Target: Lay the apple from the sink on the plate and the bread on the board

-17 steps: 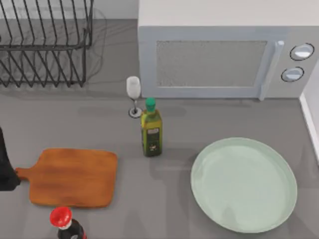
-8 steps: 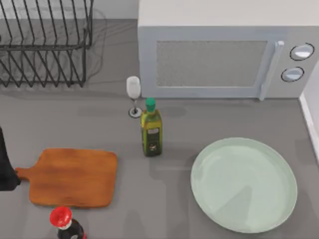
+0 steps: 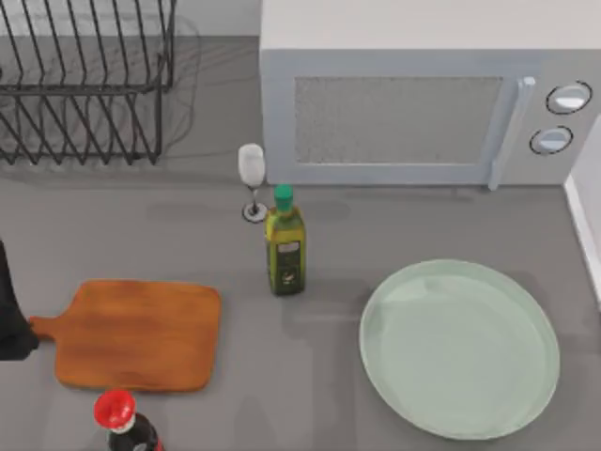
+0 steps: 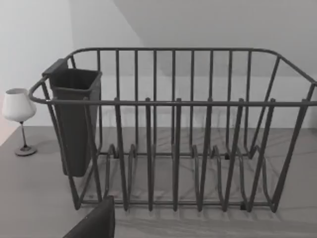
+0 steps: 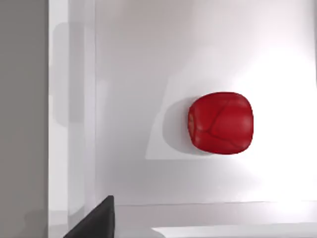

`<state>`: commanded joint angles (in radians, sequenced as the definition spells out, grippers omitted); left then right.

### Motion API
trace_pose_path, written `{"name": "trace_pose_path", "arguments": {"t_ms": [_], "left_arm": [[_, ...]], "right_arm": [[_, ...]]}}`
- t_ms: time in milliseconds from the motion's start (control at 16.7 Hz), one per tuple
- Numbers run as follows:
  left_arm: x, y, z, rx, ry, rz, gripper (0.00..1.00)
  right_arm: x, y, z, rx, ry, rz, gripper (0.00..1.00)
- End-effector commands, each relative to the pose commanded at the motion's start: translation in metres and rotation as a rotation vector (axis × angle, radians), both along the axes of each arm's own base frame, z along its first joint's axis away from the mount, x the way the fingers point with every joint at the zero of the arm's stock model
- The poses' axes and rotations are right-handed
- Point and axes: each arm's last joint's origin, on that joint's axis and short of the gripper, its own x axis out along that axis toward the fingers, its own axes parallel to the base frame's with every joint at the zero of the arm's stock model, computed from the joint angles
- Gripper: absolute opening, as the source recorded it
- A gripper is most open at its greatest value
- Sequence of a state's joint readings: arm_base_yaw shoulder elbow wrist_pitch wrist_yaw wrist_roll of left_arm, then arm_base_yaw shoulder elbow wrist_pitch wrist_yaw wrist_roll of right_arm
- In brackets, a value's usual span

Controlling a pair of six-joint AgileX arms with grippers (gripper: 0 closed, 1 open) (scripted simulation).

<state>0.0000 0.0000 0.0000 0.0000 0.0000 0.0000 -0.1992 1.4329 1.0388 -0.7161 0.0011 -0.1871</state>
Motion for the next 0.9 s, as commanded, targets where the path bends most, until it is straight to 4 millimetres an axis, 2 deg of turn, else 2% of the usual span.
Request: {"name": "trace_pose_path", "arguments": {"t_ms": [240,420,660,900], "left_arm": [[0.0,0.0,0.0,0.0,0.0,0.0,1.0],[0.0,0.0,0.0,0.0,0.0,0.0,1.0],[0.0,0.0,0.0,0.0,0.0,0.0,1.0],[0.0,0.0,0.0,0.0,0.0,0.0,1.0]], "right_arm": [[0.049,-0.023,-0.029,0.037,0.229,-0.004,1.0],[0.074,-0.037,-0.053,0.066,0.355,-0.004,1.0],[0.089,-0.048,-0.074,0.09,0.445,-0.003,1.0],[0.09,-0.049,-0.075,0.092,0.451,-0.003,1.0]]}}
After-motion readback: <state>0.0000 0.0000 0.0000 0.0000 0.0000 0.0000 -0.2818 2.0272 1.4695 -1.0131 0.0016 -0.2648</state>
